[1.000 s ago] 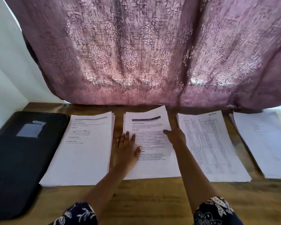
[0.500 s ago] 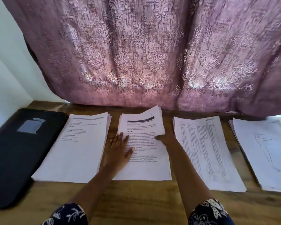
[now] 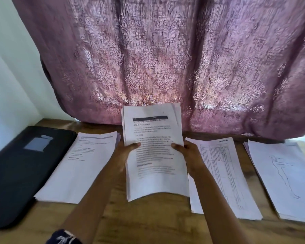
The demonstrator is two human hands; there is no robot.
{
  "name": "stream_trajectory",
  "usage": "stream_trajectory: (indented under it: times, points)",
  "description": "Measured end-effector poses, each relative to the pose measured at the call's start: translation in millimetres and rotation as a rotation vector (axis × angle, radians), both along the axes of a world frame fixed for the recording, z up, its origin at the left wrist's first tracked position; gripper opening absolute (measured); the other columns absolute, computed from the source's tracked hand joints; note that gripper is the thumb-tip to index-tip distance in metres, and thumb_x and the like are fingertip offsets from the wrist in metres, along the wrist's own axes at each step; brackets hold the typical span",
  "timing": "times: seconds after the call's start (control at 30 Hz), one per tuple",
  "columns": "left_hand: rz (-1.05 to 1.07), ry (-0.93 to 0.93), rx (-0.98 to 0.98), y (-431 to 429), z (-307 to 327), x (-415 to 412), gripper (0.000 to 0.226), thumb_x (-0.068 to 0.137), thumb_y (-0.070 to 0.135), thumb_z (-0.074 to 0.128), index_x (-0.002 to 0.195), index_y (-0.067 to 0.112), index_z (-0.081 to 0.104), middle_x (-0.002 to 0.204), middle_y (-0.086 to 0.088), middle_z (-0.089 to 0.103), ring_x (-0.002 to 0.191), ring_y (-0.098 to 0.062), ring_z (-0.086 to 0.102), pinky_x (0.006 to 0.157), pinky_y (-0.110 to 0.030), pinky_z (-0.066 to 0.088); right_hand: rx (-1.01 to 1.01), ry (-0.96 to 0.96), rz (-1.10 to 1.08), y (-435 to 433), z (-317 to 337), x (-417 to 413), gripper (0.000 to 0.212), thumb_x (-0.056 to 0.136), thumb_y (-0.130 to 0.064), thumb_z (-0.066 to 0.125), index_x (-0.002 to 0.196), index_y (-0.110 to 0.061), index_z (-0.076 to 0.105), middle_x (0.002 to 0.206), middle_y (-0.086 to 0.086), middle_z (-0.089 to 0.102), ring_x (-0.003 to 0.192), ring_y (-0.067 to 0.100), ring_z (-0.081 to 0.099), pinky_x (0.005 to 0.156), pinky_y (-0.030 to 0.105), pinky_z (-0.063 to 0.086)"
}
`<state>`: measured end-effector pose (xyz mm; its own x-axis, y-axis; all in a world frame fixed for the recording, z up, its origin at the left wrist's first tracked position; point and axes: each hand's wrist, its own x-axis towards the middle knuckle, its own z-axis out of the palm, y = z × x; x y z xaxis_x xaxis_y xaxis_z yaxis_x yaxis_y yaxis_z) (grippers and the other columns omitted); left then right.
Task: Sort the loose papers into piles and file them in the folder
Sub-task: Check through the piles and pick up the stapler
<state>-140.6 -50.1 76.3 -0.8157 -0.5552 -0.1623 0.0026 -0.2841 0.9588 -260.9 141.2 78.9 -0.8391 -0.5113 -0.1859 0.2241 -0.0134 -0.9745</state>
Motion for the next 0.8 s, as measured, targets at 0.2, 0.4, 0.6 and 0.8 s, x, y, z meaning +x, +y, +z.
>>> stream_trajectory:
  times: [0.2,0.4,0.6,0.8]
  points:
    - [0.328,0.001,-0.589,60.0,13.9,9.8,0.063,0.08,0.059,0.066,0.124,0.014,0.06,0.11,0.001,0.069,0.103,-0.015,0.066,0.084,-0.02,0.052,0.058,0.497,-0.209,-4.2,16.8,32.2,0.012,0.083,-0.023,0.063,0.092,-0.014,0.065,0.078,-0.001,0.068,0.066,0.0,0.061,0.058,0.016,0.046]
    - [0.214,-0.256,-0.704,72.0,-33.6,18.4,0.08,0.081,0.071,0.054,0.114,-0.001,0.062,0.104,-0.009,0.066,0.101,-0.027,0.063,0.083,-0.025,0.047,0.136,0.393,-0.294,-2.6,-44.0,43.6,0.004,0.09,-0.015,0.064,0.09,-0.019,0.062,0.079,-0.006,0.069,0.076,0.008,0.066,0.071,0.036,0.056]
    - [0.232,-0.143,-0.736,72.7,-32.1,17.6,0.037,0.087,0.058,0.056,0.1,0.023,0.058,0.093,0.011,0.068,0.091,-0.006,0.067,0.081,-0.032,0.059,0.127,0.382,-0.296,0.7,-39.3,34.4,0.023,0.088,-0.02,0.067,0.103,-0.003,0.064,0.078,-0.006,0.066,0.075,0.009,0.065,0.062,0.017,0.053]
    - [0.202,-0.249,-0.628,80.3,-43.5,23.7,0.027,0.086,0.063,0.05,0.099,0.041,0.059,0.1,-0.005,0.068,0.088,-0.02,0.066,0.083,-0.052,0.056,0.086,0.228,-0.274,-3.2,-51.8,40.1,0.024,0.09,-0.022,0.067,0.103,-0.003,0.063,0.085,0.01,0.07,0.083,0.022,0.069,0.077,0.039,0.059]
